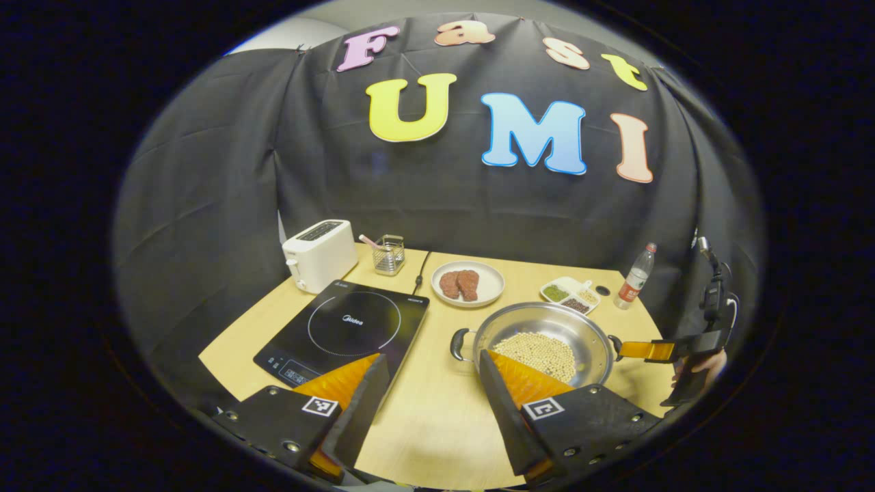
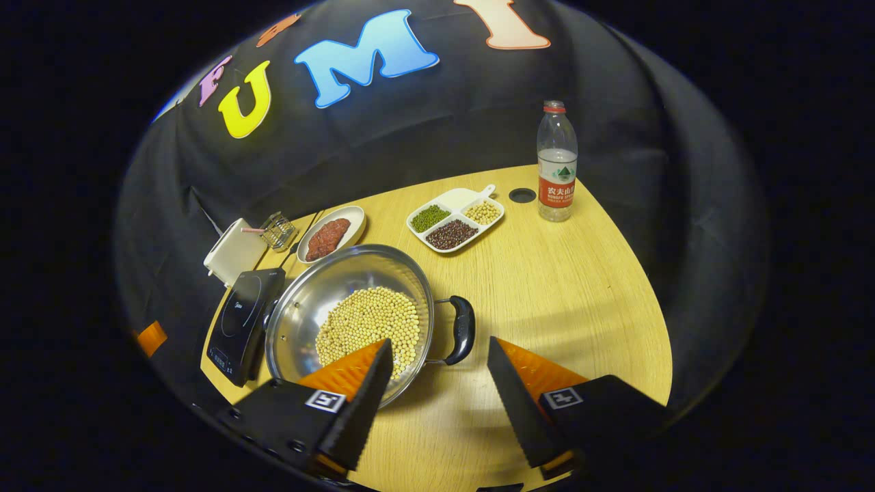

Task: First push the handle of the pot to place it horizontally, then grasp the pot with both hands and set it on the induction cooktop.

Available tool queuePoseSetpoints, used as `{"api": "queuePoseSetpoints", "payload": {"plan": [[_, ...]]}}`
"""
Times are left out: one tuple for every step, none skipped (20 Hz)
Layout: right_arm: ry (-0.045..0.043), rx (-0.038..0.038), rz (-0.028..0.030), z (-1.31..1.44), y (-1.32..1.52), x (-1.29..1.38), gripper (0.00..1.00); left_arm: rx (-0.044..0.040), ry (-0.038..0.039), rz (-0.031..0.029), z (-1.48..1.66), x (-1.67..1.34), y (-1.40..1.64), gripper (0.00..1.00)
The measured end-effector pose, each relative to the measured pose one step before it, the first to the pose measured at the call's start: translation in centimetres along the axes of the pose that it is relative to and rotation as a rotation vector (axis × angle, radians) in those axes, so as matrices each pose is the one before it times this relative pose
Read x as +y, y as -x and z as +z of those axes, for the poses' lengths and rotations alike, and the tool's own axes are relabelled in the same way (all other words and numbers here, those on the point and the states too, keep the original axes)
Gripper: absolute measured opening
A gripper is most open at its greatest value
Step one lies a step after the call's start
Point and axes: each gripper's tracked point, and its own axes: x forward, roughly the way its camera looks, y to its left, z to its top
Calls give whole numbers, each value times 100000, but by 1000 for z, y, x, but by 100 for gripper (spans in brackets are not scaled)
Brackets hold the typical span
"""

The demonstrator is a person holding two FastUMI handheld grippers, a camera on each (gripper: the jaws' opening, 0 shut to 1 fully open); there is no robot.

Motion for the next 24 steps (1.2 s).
{"api": "queuePoseSetpoints", "payload": {"plan": [[781, -2149, -856, 648, 418, -158, 96, -325, -481, -1798, 427, -16, -591, 82], [894, -2041, -1020, 692, 257, -148, 98, -672, -802, -1474, 474, 103, -631, 82], [731, -1726, -1324, 755, 366, -110, 98, -556, -948, -1772, 500, -75, -758, 82], [493, -1543, -1503, 731, 175, -54, 98, -217, -752, -2114, 425, -60, -799, 82], [532, -1390, -1468, 720, -3, -171, 98, 321, -331, -2737, 123, -229, -869, 82], [9, -482, -1040, 511, -10, 64, 98, 607, 93, -2593, -94, -278, -1017, 82], [113, 43, -530, 318, -143, 54, 98, 490, 445, -2662, -15, -195, -1256, 82], [134, 710, -603, 73, -342, 56, 98, 616, 634, -2383, -214, -91, -1162, 82], [146, 1335, -348, -113, -354, 31, 98, 665, 519, -1874, -208, 49, -1167, 82], [106, 1331, -700, -219, -496, 15, 98, 1514, 958, -1778, -504, -3, -1298, 82], [324, 1512, -912, -274, -475, -59, 98, 2228, 1625, -1252, -730, 166, -1338, 82], [401, 1097, -536, -217, -557, 52, 98, 1799, 2390, -1809, -597, 22, -1321, 82], [353, 772, -114, -152, -458, 152, 98, 1662, 2551, -2894, -569, -261, -1357, 82], [325, 835, -332, -260, -555, 198, 98, 1496, 1932, -1734, -597, 4, -1404, 82], [379, 967, -94, -292, -520, 204, 98, 1566, 1061, -1304, -606, 183, -1461, 82], [525, 1303, -79, -351, -618, 213, 98, 2458, 697, -1053, -909, 334, -1248, 82], [533, 1372, 289, -360, -551, 286, 98, 2224, 171, -987, -712, 248, -1120, 82], [702, 1084, 9, -357, -544, 290, 98, 2029, -426, -1092, -679, 261, -1067, 83], [975, 623, -392, -272, -592, 168, 98, 1449, -1186, -807, -683, 80, -932, 83], [952, 867, -406, -304, -621, 136, 98, 2351, -1269, -694, -697, 342, -1099, 83], [629, 1587, -189, -493, -544, 190, 98, 2226, -137, -259, -775, 256, -902, 83], [1041, 542, -1278, -230, -483, -101, 98, 2816, 1196, -471, -971, 169, -858, 83], [1444, 362, -40, -209, -780, -18, 98, 1894, 1801, -1511, -676, -169, -803, 83], [754, 1260, -429, -444, -527, -111, 98, 1356, 1327, -1043, -559, -9, -784, 83]]}}
